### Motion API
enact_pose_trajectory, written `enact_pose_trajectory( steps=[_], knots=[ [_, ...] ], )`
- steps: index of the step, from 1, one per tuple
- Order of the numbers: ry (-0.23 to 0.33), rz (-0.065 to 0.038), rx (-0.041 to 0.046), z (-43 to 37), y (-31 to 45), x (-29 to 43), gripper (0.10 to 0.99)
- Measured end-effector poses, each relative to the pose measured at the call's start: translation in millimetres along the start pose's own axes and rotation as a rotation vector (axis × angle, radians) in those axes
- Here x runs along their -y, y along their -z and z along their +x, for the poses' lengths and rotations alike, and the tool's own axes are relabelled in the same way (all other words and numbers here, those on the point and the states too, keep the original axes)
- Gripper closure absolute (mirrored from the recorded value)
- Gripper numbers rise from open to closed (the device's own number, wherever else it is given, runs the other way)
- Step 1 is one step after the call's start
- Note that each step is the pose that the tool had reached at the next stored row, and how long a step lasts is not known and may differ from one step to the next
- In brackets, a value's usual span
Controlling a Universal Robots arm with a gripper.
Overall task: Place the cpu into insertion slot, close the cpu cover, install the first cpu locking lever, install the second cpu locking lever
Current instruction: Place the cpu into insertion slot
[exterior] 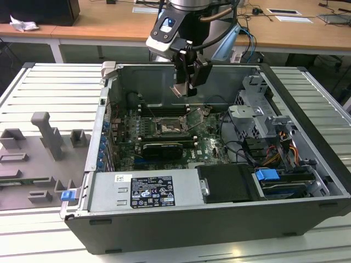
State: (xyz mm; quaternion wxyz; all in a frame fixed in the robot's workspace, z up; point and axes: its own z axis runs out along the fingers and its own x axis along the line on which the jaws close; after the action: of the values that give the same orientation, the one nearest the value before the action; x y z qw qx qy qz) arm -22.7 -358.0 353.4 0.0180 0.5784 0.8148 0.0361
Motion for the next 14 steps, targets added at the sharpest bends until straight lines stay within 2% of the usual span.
enact_pose_trajectory(
  steps=[14],
  knots=[
    [-0.074, -0.001, 0.0059, 0.0, -2.5, 0.2, 0.557]
  ],
)
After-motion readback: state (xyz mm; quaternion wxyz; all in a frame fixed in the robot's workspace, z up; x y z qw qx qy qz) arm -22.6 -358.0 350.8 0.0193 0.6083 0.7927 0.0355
